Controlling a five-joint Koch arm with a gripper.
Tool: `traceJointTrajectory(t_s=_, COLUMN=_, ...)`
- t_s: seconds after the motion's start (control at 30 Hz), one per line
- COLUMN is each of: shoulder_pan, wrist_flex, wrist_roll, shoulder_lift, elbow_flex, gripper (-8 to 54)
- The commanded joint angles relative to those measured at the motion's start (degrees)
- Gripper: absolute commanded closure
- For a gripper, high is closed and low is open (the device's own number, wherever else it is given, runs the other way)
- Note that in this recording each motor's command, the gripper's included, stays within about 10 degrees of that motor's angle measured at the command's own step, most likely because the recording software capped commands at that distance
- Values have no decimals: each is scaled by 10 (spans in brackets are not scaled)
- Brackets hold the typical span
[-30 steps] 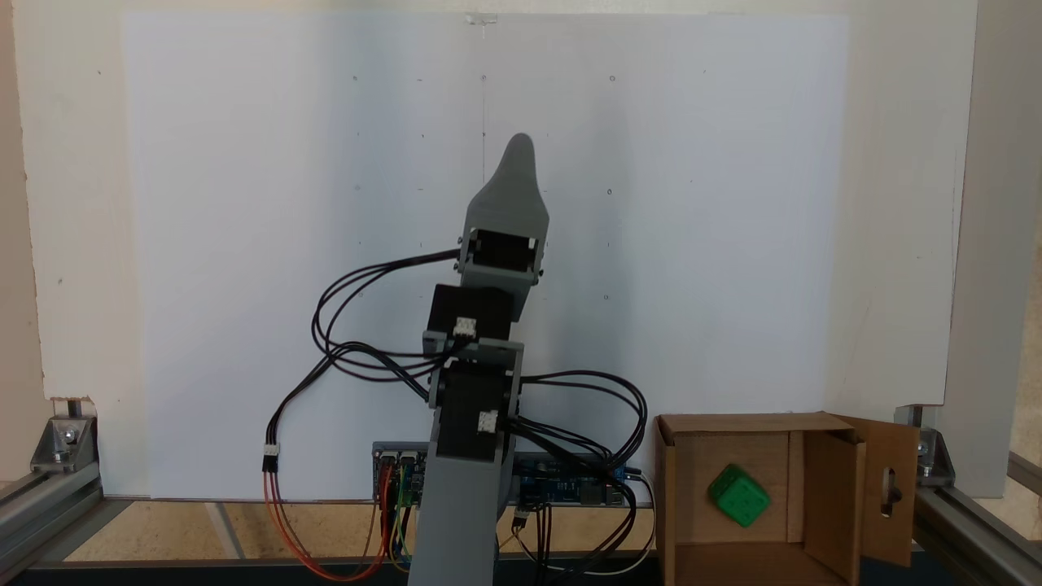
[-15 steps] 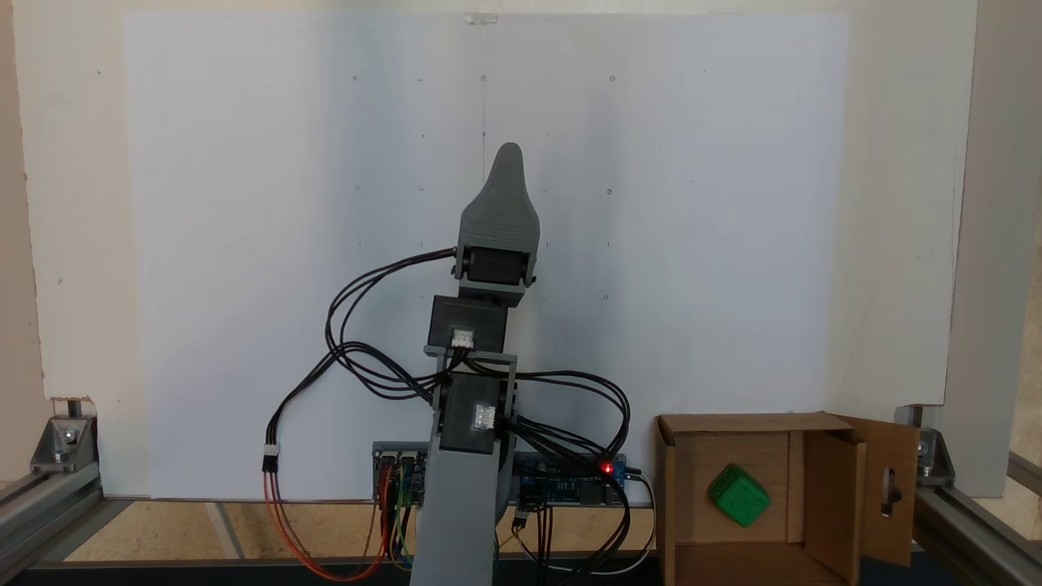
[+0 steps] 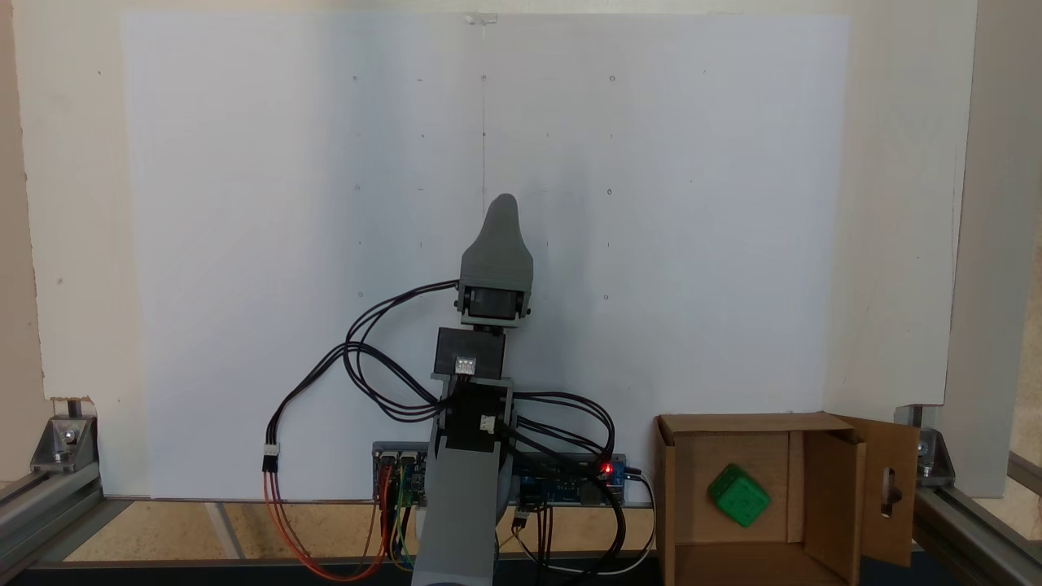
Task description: Grasp a green dice and put it in the bin.
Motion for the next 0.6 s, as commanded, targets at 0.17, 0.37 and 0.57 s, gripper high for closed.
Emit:
traceJointTrajectory(t_s=0.17, shoulder_pan=6, wrist_flex=-205, wrist_roll=6, shoulder_lift=62, elbow_flex=69, gripper=5)
traceJointTrajectory(t_s=0.37, shoulder_pan=5, wrist_flex=-264, wrist_roll=8, shoulder_lift=61, elbow_flex=69, gripper=5)
traceJointTrajectory(t_s=0.57, shoulder_pan=-1, wrist_flex=-262, wrist_roll=7, shoulder_lift=60, elbow_flex=69, gripper=3)
